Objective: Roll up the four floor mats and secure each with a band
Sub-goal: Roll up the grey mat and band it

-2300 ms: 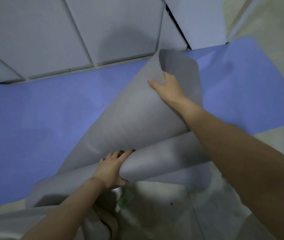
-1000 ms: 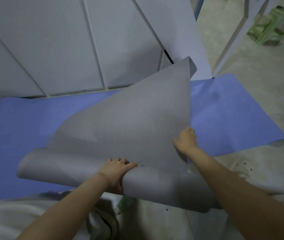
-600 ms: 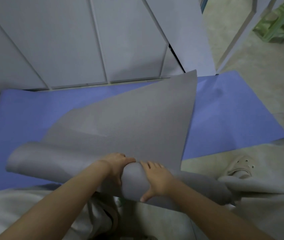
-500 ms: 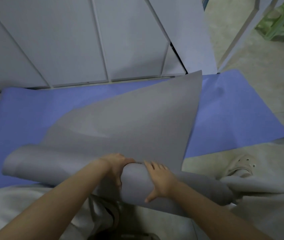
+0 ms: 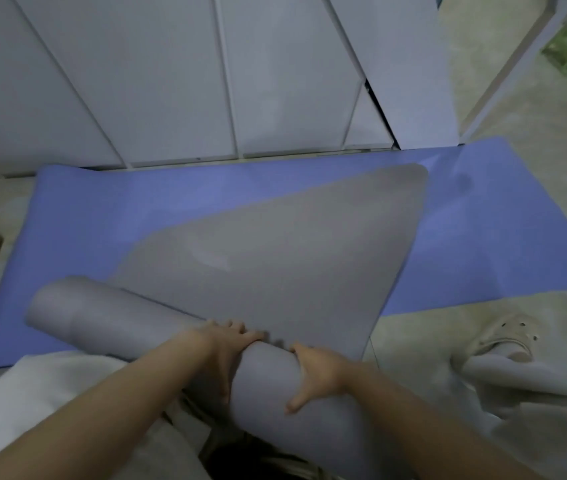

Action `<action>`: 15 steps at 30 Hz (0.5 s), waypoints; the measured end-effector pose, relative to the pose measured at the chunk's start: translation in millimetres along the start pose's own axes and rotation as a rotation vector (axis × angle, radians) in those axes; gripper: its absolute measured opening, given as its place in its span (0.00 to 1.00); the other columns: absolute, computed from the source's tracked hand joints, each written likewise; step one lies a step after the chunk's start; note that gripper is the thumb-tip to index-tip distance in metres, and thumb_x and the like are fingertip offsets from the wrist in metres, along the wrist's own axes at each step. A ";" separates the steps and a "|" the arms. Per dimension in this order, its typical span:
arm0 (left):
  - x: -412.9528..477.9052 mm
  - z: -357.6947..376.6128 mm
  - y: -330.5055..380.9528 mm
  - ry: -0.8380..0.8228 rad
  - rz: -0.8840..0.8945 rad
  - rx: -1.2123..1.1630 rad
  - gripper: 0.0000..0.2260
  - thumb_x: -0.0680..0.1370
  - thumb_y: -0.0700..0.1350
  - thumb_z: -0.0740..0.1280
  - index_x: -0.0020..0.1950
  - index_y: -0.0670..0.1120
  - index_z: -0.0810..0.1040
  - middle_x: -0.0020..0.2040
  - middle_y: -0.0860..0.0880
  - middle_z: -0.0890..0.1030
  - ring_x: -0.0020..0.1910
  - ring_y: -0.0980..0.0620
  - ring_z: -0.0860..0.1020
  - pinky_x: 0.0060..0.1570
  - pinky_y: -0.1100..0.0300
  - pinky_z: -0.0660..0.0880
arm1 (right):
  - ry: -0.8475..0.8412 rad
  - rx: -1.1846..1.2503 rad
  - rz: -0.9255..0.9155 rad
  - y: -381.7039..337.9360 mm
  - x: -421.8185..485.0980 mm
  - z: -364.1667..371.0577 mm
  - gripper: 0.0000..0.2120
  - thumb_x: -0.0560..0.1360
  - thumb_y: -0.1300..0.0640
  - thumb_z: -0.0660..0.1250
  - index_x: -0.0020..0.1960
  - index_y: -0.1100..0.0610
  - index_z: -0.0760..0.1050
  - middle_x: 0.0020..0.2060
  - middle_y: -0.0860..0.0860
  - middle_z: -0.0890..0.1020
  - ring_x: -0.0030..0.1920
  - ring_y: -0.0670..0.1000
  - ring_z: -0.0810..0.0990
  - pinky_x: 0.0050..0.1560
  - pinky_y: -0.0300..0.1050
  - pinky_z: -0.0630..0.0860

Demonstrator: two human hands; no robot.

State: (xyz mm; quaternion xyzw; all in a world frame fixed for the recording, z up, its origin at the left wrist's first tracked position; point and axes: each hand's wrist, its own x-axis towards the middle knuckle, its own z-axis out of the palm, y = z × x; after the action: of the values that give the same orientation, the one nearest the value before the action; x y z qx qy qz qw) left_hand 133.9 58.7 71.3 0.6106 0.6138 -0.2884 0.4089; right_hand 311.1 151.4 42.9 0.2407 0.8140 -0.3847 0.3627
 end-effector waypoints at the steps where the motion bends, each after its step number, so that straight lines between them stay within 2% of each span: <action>1: -4.8 5.5 2.9 0.062 -0.006 0.078 0.53 0.64 0.59 0.77 0.77 0.55 0.43 0.73 0.44 0.58 0.73 0.42 0.57 0.70 0.38 0.53 | 0.002 0.014 0.004 -1.1 1.5 -2.4 0.43 0.64 0.41 0.76 0.71 0.53 0.60 0.67 0.52 0.71 0.64 0.55 0.72 0.63 0.49 0.69; 5: -9.9 24.8 13.8 0.331 0.034 0.313 0.56 0.66 0.58 0.75 0.77 0.49 0.36 0.74 0.39 0.53 0.74 0.40 0.52 0.66 0.28 0.47 | -0.015 0.041 -0.005 -7.5 5.7 -23.0 0.43 0.64 0.42 0.77 0.72 0.53 0.61 0.67 0.50 0.71 0.63 0.52 0.72 0.62 0.46 0.70; 8: -8.6 35.4 14.3 0.418 0.024 0.317 0.55 0.68 0.57 0.73 0.73 0.50 0.30 0.74 0.38 0.52 0.74 0.39 0.51 0.65 0.27 0.44 | -0.054 0.048 -0.019 -13.5 5.7 -37.8 0.40 0.66 0.45 0.77 0.71 0.52 0.63 0.66 0.49 0.72 0.61 0.50 0.73 0.60 0.44 0.71; 11: -12.4 38.8 7.0 0.478 0.019 0.271 0.53 0.67 0.57 0.73 0.69 0.53 0.29 0.74 0.39 0.54 0.73 0.39 0.54 0.65 0.28 0.44 | -0.087 0.043 -0.003 -17.4 5.8 -45.9 0.36 0.68 0.47 0.75 0.70 0.54 0.64 0.64 0.49 0.73 0.57 0.49 0.74 0.55 0.42 0.70; 15: -16.1 42.2 5.2 0.512 0.029 0.237 0.56 0.65 0.60 0.74 0.69 0.54 0.29 0.75 0.38 0.53 0.73 0.39 0.54 0.66 0.29 0.46 | -0.134 0.078 0.023 -17.7 7.2 -53.9 0.38 0.65 0.43 0.76 0.70 0.53 0.65 0.64 0.48 0.74 0.59 0.50 0.75 0.61 0.44 0.71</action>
State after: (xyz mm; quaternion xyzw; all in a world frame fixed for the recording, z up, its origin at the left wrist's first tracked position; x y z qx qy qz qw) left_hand 144.1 14.9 64.8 0.7159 0.6503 -0.1888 0.1702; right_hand 272.9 185.0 69.1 0.2377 0.7694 -0.4273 0.4109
